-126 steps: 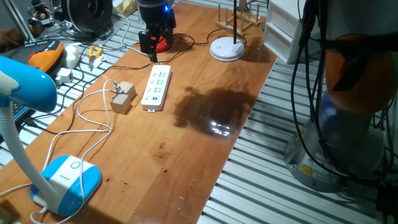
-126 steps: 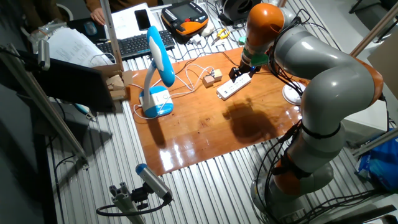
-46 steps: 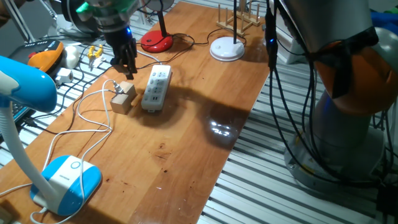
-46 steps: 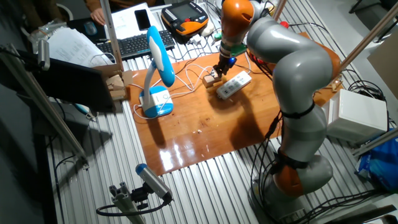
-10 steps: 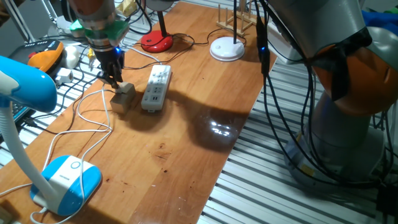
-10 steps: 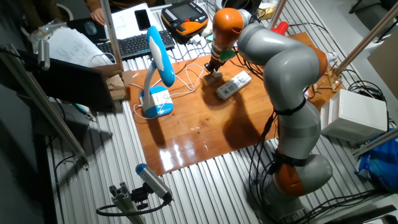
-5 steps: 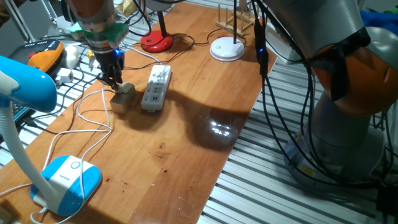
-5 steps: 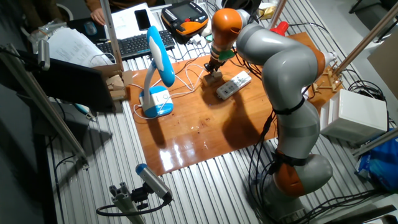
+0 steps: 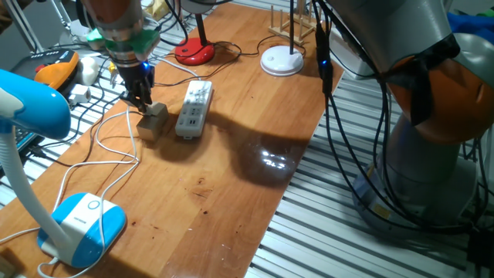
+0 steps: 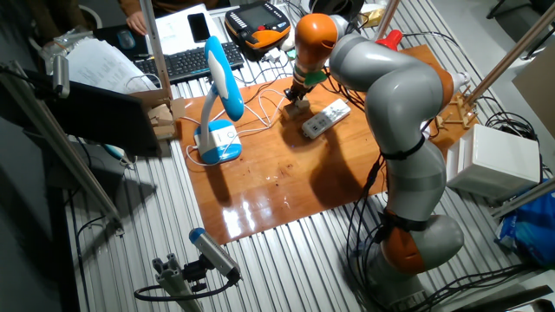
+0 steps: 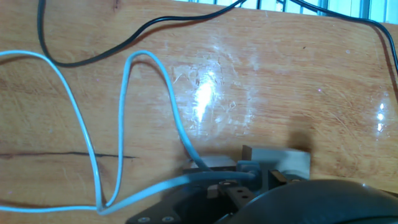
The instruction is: Plug in the power cord of the desk lamp, turn on the socket, and light up the desk lamp
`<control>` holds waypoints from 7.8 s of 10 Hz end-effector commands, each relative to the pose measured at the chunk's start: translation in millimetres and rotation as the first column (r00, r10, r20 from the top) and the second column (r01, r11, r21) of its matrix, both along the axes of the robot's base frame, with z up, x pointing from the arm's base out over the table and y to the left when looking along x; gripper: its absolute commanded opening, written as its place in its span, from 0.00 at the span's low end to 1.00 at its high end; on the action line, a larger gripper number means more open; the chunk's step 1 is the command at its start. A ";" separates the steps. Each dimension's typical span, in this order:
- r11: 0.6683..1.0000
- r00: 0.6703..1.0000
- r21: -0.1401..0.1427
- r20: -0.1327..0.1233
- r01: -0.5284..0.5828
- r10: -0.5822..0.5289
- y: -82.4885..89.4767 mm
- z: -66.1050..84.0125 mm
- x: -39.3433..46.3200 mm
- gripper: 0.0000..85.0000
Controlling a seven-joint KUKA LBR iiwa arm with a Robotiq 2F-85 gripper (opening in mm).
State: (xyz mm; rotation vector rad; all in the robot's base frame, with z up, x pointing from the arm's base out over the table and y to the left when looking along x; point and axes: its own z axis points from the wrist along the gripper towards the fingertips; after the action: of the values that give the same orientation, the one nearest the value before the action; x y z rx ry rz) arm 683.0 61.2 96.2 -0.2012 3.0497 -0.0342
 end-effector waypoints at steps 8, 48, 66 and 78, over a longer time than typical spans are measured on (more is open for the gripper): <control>1.000 1.000 0.008 0.006 -0.017 0.017 -0.5 -3.7 1.9 0.20; 0.634 0.650 0.142 -0.185 0.760 -0.737 -6.5 61.4 -41.4 0.00; -0.156 -0.146 0.080 -0.119 0.984 -0.982 -6.5 61.4 -41.4 0.00; -0.154 -0.151 0.139 -0.032 0.978 -0.988 -75.8 52.4 -47.9 0.00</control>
State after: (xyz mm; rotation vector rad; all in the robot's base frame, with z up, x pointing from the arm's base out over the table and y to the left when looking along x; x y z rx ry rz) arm 634.5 -15.5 148.7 1.5792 2.5719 0.0905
